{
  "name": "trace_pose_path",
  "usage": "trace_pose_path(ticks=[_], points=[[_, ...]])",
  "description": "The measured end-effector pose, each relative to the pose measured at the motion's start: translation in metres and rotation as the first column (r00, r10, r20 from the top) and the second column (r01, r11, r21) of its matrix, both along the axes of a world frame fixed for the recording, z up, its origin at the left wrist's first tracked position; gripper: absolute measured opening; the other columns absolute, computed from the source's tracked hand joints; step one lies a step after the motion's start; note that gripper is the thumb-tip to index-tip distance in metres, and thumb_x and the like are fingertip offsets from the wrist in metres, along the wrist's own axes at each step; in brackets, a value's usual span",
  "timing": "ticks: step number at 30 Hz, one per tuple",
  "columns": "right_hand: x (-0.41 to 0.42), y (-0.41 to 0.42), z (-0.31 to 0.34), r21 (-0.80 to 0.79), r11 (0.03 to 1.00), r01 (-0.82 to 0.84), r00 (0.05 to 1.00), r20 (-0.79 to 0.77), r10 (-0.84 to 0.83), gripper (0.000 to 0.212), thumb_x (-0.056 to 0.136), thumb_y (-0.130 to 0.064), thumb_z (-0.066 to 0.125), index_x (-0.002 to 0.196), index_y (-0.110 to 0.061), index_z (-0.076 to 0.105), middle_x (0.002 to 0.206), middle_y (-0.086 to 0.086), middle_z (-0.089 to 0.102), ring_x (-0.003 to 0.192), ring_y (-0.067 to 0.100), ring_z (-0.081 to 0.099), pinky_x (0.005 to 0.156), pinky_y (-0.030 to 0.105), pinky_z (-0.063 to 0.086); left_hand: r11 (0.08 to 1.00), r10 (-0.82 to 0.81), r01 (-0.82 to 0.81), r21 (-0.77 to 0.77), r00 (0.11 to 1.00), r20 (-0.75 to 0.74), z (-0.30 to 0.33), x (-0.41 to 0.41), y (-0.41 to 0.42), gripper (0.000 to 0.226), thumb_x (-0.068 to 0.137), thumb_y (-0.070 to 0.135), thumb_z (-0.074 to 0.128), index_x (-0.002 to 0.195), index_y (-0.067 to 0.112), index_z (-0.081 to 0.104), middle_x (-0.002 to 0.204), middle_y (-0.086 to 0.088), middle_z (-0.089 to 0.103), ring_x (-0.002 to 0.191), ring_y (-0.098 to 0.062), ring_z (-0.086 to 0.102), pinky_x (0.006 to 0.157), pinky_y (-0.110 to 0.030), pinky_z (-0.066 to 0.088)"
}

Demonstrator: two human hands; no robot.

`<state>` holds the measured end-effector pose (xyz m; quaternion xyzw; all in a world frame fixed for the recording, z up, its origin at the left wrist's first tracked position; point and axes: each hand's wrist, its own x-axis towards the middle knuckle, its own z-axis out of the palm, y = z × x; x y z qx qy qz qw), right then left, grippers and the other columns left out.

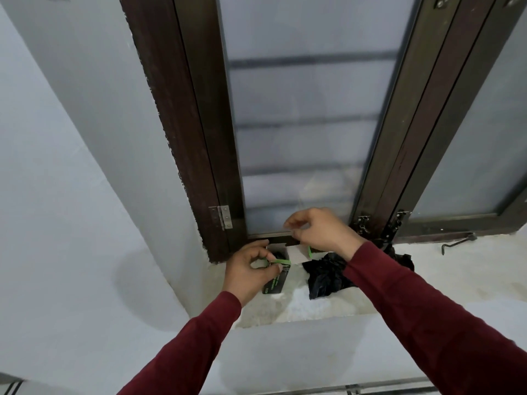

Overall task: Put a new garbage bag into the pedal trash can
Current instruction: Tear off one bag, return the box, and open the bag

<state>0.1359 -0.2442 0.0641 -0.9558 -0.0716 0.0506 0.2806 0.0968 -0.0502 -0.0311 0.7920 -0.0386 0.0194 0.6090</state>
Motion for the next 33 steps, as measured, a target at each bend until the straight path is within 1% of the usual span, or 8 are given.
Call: trace_pose_path(ticks=[4, 6, 9, 14, 18, 23, 27, 33], points=[[-0.003, -0.008, -0.02, 0.039, 0.986, 0.16, 0.973, -0.174, -0.151, 0.038, 0.088, -0.028, 0.068, 0.126, -0.031, 0.069, 0.118, -0.002, 0.072, 0.107, 0.017, 0.068, 0.089, 0.025, 0.055, 0.996, 0.036, -0.035, -0.076, 0.999, 0.003, -0.004, -0.004, 0.002, 0.017, 0.075, 0.008, 0.089, 0.079, 0.011, 0.073, 0.123, 0.011, 0.071, 0.114, -0.005, 0.067, 0.083, -0.008, 0.052], [-0.009, -0.005, -0.028, 0.296, 0.913, 0.282, 0.911, -0.382, -0.158, 0.028, 0.089, -0.018, 0.069, 0.116, -0.025, 0.074, 0.097, -0.004, 0.071, 0.09, 0.012, 0.068, 0.073, 0.029, 0.062, 0.989, 0.035, -0.033, -0.141, 0.999, 0.013, -0.005, -0.006, 0.001, 0.025, 0.077, 0.007, 0.089, 0.09, 0.013, 0.069, 0.12, 0.009, 0.073, 0.113, -0.009, 0.07, 0.084, -0.016, 0.057], [-0.013, -0.003, -0.032, 0.558, 0.733, 0.388, 0.867, -0.49, -0.086, 0.017, 0.089, -0.006, 0.069, 0.103, -0.012, 0.078, 0.084, -0.007, 0.073, 0.09, 0.008, 0.066, 0.075, 0.03, 0.062, 0.989, 0.023, -0.015, -0.149, 0.999, 0.049, -0.005, -0.006, 0.0, 0.04, 0.081, 0.008, 0.085, 0.11, 0.028, 0.068, 0.118, 0.008, 0.071, 0.11, -0.007, 0.07, 0.091, -0.024, 0.058], [-0.015, -0.002, -0.022, 0.672, 0.624, 0.399, 0.833, -0.55, 0.06, 0.021, 0.086, -0.017, 0.08, 0.104, -0.006, 0.078, 0.091, 0.003, 0.078, 0.086, 0.018, 0.077, 0.07, 0.021, 0.06, 0.998, 0.062, -0.064, 0.025, 0.995, 0.084, -0.009, 0.0, -0.001, 0.013, 0.083, 0.012, 0.08, 0.078, 0.025, 0.079, 0.112, 0.01, 0.066, 0.104, -0.001, 0.065, 0.096, -0.024, 0.051], [-0.011, 0.002, -0.024, 0.641, 0.68, 0.357, 0.843, -0.534, 0.061, 0.016, 0.088, -0.014, 0.077, 0.102, -0.007, 0.075, 0.084, 0.004, 0.076, 0.077, 0.016, 0.075, 0.069, 0.02, 0.062, 0.999, 0.035, -0.036, 0.02, 0.999, 0.04, -0.012, 0.004, 0.003, 0.013, 0.081, 0.009, 0.08, 0.082, 0.022, 0.077, 0.114, 0.006, 0.067, 0.105, -0.004, 0.066, 0.092, -0.019, 0.05], [-0.005, 0.019, -0.028, 0.539, 0.791, 0.289, 0.917, -0.393, -0.067, 0.032, 0.077, -0.019, 0.088, 0.098, 0.003, 0.076, 0.065, -0.002, 0.068, 0.058, 0.006, 0.062, 0.058, 0.018, 0.055, 0.998, -0.07, 0.07, 0.002, 0.997, -0.021, -0.016, 0.004, 0.008, 0.044, 0.071, 0.008, 0.086, 0.102, 0.027, 0.062, 0.116, 0.006, 0.068, 0.114, -0.006, 0.066, 0.089, -0.03, 0.059], [-0.002, 0.036, -0.024, 0.335, 0.929, 0.154, 0.975, -0.206, -0.087, 0.017, 0.071, -0.022, 0.09, 0.084, -0.015, 0.082, 0.064, -0.005, 0.073, 0.062, 0.009, 0.068, 0.066, 0.026, 0.061, 0.996, -0.084, 0.083, -0.04, 0.996, -0.033, -0.016, 0.005, 0.005, 0.057, 0.072, 0.007, 0.088, 0.112, 0.028, 0.055, 0.118, 0.006, 0.067, 0.112, -0.006, 0.067, 0.089, -0.023, 0.057], [-0.004, 0.049, -0.02, 0.101, 0.992, 0.083, 0.996, -0.045, -0.078, 0.015, 0.07, -0.022, 0.086, 0.084, -0.025, 0.082, 0.068, -0.015, 0.067, 0.067, 0.002, 0.064, 0.056, 0.012, 0.043, 0.998, -0.056, 0.055, -0.033, 0.997, -0.044, -0.017, 0.005, 0.004, 0.061, 0.071, 0.012, 0.09, 0.114, 0.034, 0.054, 0.12, 0.008, 0.066, 0.113, -0.004, 0.066, 0.091, -0.026, 0.057]])
